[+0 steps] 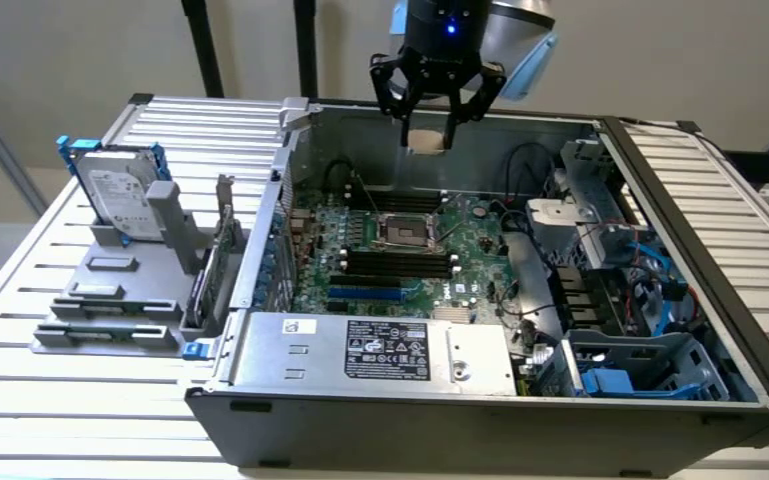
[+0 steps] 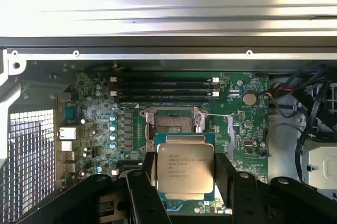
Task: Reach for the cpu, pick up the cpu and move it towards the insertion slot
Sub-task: 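Pick up the cpu and move it towards the insertion slot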
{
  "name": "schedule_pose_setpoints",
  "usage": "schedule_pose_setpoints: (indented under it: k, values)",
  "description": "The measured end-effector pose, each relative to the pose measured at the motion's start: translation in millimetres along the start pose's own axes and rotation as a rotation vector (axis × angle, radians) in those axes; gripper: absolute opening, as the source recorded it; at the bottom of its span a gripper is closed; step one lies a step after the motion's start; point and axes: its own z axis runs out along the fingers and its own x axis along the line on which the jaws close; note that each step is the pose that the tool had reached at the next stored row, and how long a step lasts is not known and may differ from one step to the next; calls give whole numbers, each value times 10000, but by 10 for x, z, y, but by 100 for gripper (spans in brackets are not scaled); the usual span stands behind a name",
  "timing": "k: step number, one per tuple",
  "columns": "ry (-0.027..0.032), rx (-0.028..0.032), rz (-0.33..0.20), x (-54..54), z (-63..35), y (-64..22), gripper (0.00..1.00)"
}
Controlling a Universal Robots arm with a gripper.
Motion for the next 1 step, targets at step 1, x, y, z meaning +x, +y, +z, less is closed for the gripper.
schedule_pose_setpoints:
  k: [1]
  values:
    - [0, 0, 0, 0, 0, 0, 54]
